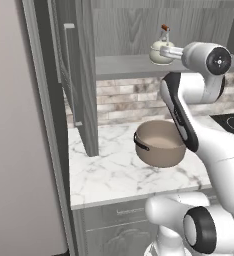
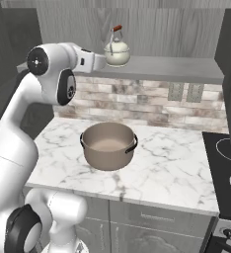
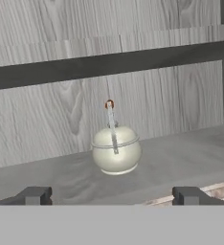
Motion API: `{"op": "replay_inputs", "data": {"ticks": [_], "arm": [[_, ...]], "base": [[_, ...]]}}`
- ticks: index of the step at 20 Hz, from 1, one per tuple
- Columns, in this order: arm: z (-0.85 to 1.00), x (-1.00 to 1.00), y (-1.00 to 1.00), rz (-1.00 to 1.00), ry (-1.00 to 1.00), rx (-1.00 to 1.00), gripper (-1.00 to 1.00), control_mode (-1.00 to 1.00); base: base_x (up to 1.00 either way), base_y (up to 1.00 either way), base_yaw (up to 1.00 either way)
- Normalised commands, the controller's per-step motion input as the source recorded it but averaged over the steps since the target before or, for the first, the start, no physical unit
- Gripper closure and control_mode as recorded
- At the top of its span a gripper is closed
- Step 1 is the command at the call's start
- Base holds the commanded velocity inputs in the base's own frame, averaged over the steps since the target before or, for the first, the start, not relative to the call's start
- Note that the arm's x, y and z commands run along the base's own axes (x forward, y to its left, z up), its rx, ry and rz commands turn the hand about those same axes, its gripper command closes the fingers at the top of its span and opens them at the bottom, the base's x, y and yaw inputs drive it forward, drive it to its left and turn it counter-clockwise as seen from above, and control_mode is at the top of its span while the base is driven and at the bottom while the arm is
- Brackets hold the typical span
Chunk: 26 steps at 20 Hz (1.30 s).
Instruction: Pick the kettle from the cabinet and place it on a stove burner. Then pick the pot from the counter and place it on another stove burner. Finally, turn both burners on.
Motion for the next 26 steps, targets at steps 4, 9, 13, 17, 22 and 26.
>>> {"op": "replay_inputs", "data": {"ticks": [4,9,13,17,22,26], "arm": [[0.00,0.26,-0.02,0.00,0.00,0.00,-1.00,-1.00],[0.00,0.33,-0.04,0.00,0.01,0.00,-1.00,-1.00],[0.00,0.43,-0.17,0.01,0.04,0.00,-1.00,-1.00],[0.00,0.40,-0.21,0.04,0.01,0.00,-1.00,-1.00],[0.00,0.31,-0.19,0.01,0.02,0.00,-1.00,-1.00],[0.00,0.25,-0.12,0.01,0.02,0.00,-1.00,-1.00]], "base": [[0.00,0.00,0.00],[0.00,0.00,0.00],[0.00,0.00,0.00],[0.00,0.00,0.00],[0.00,0.00,0.00],[0.00,0.00,0.00]]}}
